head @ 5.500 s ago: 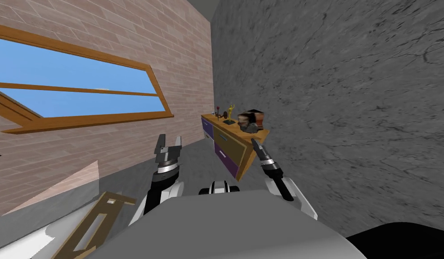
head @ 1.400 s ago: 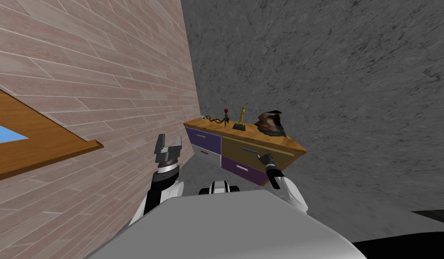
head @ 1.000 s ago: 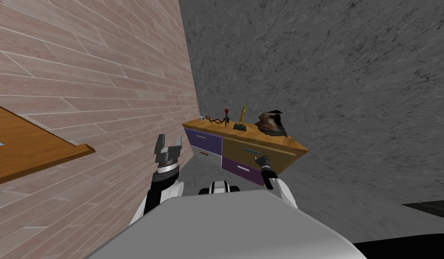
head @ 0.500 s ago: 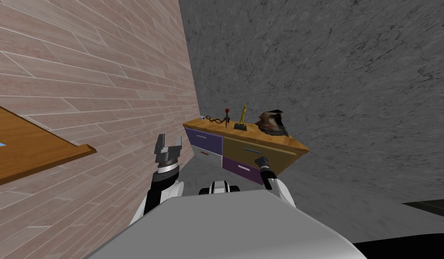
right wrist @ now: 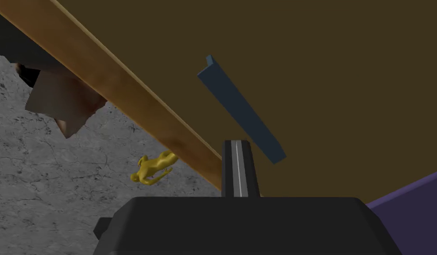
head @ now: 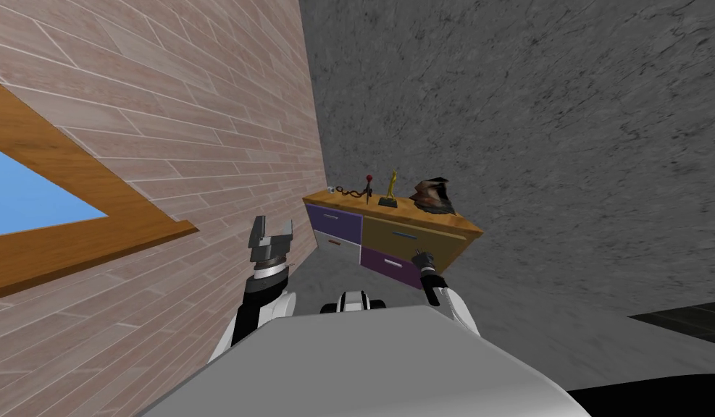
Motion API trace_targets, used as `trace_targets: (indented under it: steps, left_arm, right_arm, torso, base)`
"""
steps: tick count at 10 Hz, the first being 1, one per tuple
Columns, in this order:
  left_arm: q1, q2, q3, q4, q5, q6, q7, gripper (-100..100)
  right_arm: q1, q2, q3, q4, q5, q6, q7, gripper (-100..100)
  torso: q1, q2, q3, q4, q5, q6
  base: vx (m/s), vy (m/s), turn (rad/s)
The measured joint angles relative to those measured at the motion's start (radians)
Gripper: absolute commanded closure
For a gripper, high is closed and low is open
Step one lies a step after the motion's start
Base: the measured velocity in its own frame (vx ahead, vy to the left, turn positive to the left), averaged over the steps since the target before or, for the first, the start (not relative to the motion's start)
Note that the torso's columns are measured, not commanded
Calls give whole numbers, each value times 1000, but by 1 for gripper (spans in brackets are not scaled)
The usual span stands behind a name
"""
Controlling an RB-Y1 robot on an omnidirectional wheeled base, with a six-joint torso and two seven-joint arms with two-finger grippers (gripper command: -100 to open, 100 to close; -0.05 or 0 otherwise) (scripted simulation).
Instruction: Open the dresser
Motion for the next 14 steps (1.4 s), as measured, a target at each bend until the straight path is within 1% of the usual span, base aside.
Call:
trace_targets:
  steps: [1, 2, 3, 4, 5, 6, 7, 11, 14]
  left_arm:
    - [0, 0, 0, 0, 0, 0, 0, 0]
    - [0, 0, 0, 0, 0, 0, 0, 0]
    - [0, 0, 0, 0, 0, 0, 0, 0]
    - [0, 0, 0, 0, 0, 0, 0, 0]
    - [0, 0, 0, 0, 0, 0, 0, 0]
    - [0, 0, 0, 0, 0, 0, 0, 0]
    - [0, 0, 0, 0, 0, 0, 0, 0]
    - [0, 0, 0, 0, 0, 0, 0, 0]
    - [0, 0, 0, 0, 0, 0, 0, 0]
  right_arm:
    - [8, -24, 4, -8, 1, 1, -2, -100]
    - [-1, -44, -9, 3, -6, -10, 14, -100]
    - [-4, -78, -3, 5, -4, -7, 18, -100]
    - [-12, -101, -1, 9, -3, -2, 24, -100]
    - [-17, -119, -6, 15, -7, -6, 39, -100]
    - [-26, -146, -10, 25, -12, -11, 58, -100]
    - [-36, -159, -15, 34, -17, -18, 83, -100]
    - [-67, -180, -26, 63, -29, -31, 157, -100]
    - [-89, -176, -34, 82, -37, -40, 209, -100]
  torso:
    - [-2, -2, -2, -1, -1, 0]
    - [-1, 0, 0, 0, -1, 0]
    - [2, 3, 1, 1, 0, 0]
    - [3, 5, 3, 1, 1, 0]
    - [3, 7, 4, 2, 1, 0]
    - [4, 6, 4, 2, 1, 0]
    - [4, 6, 3, 1, 1, 0]
    - [2, 6, 3, 1, 0, 0]
    - [3, 6, 3, 1, 1, 0]
  base:
    - [9, 13, -21]
    - [30, 13, -27]
    - [39, 14, -34]
    - [39, 20, -26]
    - [55, 40, -67]
    - [54, 48, -64]
    - [44, 46, -39]
    - [43, 34, -44]
    - [44, 40, -49]
